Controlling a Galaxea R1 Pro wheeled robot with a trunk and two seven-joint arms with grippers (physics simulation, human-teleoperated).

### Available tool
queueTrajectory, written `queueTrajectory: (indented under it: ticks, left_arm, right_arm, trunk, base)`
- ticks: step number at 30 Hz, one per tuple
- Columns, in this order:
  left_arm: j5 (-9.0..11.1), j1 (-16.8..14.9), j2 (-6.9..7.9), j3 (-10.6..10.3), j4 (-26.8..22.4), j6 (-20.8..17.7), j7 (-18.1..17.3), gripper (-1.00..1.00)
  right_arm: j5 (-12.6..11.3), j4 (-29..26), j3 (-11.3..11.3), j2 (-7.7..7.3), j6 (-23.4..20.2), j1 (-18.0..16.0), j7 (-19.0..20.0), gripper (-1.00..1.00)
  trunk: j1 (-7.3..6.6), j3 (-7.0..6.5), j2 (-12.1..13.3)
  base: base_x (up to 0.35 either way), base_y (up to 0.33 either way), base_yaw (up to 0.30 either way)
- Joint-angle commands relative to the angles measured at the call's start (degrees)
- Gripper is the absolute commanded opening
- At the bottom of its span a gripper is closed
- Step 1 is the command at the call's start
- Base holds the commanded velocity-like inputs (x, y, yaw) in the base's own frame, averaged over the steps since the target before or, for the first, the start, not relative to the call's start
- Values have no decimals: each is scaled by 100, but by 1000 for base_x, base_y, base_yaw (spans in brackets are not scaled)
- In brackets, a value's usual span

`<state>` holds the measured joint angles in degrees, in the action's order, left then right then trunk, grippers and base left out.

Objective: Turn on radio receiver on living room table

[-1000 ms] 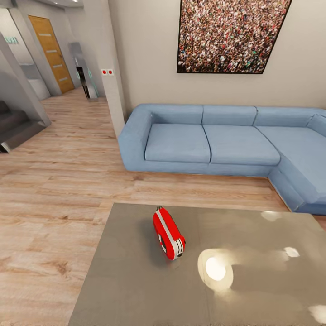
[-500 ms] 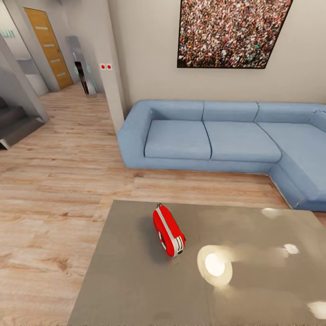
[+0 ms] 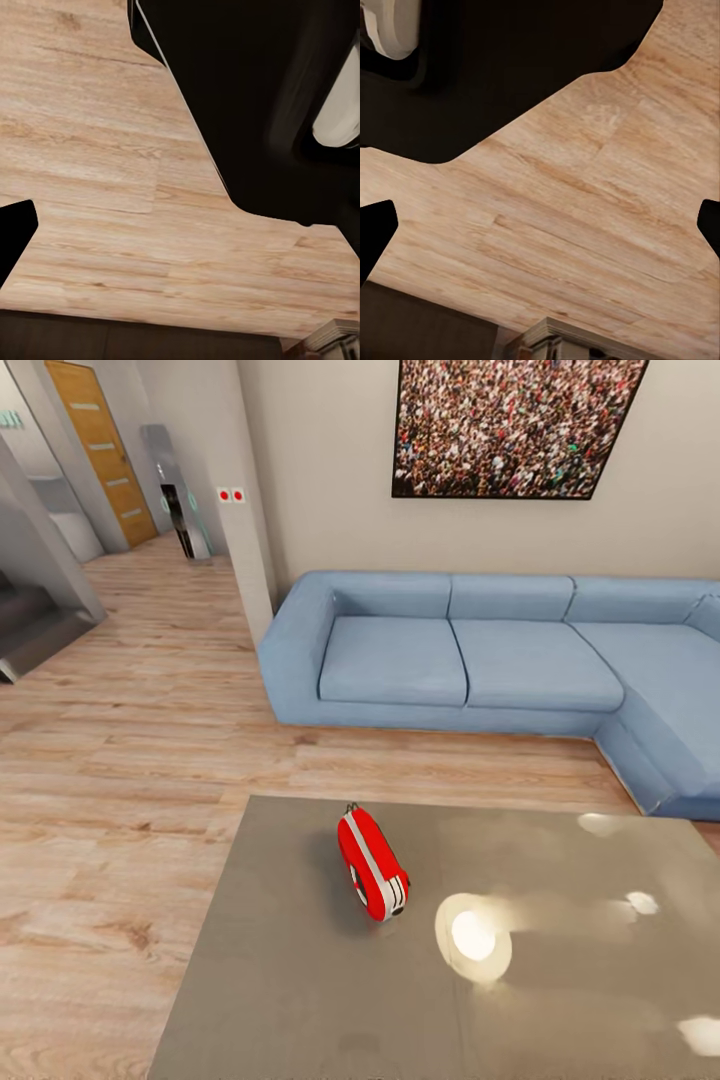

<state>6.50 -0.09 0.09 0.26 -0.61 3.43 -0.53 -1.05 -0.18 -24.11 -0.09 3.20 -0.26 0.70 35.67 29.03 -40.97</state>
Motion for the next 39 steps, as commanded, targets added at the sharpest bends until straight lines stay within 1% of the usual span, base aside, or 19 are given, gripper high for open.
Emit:
queueTrajectory:
  ticks: [1,39]
  left_arm:
    - [0,0,0,0,0,0,0,100]
    - [0,0,0,0,-2,0,0,100]
  right_arm:
    - [0,0,-2,0,0,0,0,100]
    - [0,0,2,0,-3,0,0,100]
  trunk:
    - [0,10,0]
    - [0,360,0]
  base:
    - [0,0,0]
    - [0,0,0]
